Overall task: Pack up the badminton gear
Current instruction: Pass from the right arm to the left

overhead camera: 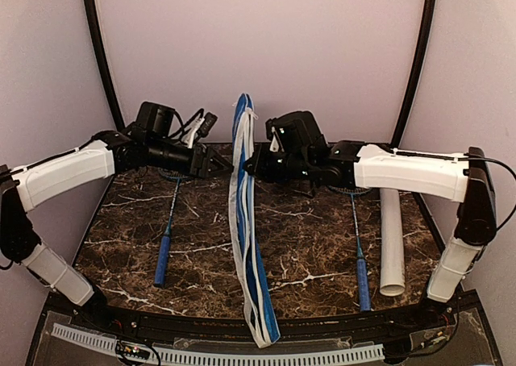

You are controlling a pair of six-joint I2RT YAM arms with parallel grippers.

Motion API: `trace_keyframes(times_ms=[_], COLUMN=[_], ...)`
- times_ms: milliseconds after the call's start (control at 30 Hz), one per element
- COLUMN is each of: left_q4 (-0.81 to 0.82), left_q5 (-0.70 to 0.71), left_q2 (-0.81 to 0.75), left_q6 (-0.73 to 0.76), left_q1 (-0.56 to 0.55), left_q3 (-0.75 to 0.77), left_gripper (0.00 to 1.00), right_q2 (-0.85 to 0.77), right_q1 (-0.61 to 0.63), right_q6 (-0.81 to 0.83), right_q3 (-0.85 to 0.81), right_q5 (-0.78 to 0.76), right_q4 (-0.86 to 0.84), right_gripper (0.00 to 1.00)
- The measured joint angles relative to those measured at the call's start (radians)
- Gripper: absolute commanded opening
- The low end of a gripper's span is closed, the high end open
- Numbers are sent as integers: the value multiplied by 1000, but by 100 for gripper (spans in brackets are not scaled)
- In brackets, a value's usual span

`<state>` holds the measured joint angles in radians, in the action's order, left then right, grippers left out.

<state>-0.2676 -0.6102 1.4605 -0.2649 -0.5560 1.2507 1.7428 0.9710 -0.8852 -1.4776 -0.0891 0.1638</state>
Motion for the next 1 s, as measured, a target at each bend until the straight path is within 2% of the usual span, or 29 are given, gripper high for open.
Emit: trace_keyframes(times_ms=[200,300,733,933,1000], left_q4=[24,42,92,106,109], left_q5=[13,39,133,148,153], left_q2=[89,103,149,171,172], left_q6=[-14,-23,-54,-65,-66], left_q1=[-108,-152,-178,-192,-194], left_q3=[-60,-70,-96,-96,-96], left_gripper=[59,54,48,13,4], right_q2=[17,29,32,32,32], right_q1=[-18,-24,-27,-27,-27], right_q6=[-70,-91,-108,-108,-105], right_q3=[109,128,135,145,149], right_q5=[-21,-21,-20,-28,-40], right_q4=[-59,-69,-112,-111,-112], right_gripper=[0,0,0,0,0])
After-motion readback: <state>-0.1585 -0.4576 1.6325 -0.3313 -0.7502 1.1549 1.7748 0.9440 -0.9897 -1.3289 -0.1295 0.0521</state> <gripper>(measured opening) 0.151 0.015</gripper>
